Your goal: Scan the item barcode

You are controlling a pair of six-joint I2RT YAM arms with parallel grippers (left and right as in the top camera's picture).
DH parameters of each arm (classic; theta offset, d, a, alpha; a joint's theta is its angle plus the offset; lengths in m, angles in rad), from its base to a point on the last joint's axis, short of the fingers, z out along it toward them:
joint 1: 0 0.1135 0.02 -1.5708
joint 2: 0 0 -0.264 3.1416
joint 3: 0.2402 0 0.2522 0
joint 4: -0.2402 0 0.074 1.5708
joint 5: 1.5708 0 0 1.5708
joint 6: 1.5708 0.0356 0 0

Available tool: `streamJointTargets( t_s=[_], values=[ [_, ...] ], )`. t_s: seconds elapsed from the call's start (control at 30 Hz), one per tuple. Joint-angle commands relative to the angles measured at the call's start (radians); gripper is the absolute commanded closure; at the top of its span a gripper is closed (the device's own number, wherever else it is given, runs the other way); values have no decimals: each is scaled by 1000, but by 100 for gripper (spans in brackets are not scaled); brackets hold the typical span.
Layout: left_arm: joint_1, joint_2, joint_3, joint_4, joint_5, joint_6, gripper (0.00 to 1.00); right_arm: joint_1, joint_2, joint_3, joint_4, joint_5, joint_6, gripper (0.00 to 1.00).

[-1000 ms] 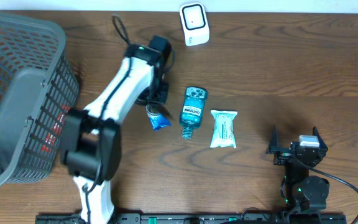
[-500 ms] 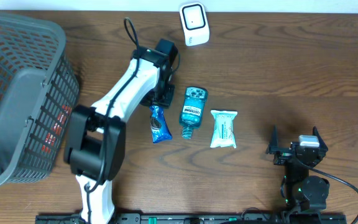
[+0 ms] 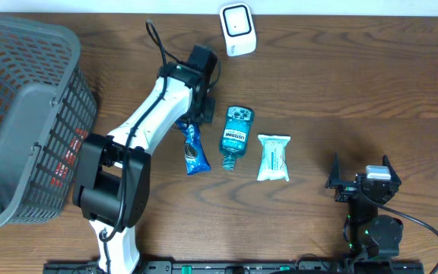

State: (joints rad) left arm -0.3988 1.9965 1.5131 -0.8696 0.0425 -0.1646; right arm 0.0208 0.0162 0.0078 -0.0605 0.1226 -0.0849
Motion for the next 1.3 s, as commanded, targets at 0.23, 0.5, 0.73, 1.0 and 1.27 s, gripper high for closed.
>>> streamJointTargets(
  t_s=[0.23, 0.5, 0.73, 1.0, 1.27],
  values=[
    [27, 21, -198, 94, -4, -48, 92, -7, -9, -2, -3, -5, -6, 1],
    [35, -73, -93, -8, -6, -39, 88, -7, -9, -2, -3, -5, -6, 1],
    [106, -329, 240, -151, -106, -27, 2, -7, -9, -2, -3, -5, -6, 1],
    [350, -577, 328, -145, -309, -249, 2, -7, -9, -2, -3, -5, -6, 1],
    [780, -548, 319, -325, -259, -927, 2, -7, -9, -2, -3, -5, -6, 1]
  ],
)
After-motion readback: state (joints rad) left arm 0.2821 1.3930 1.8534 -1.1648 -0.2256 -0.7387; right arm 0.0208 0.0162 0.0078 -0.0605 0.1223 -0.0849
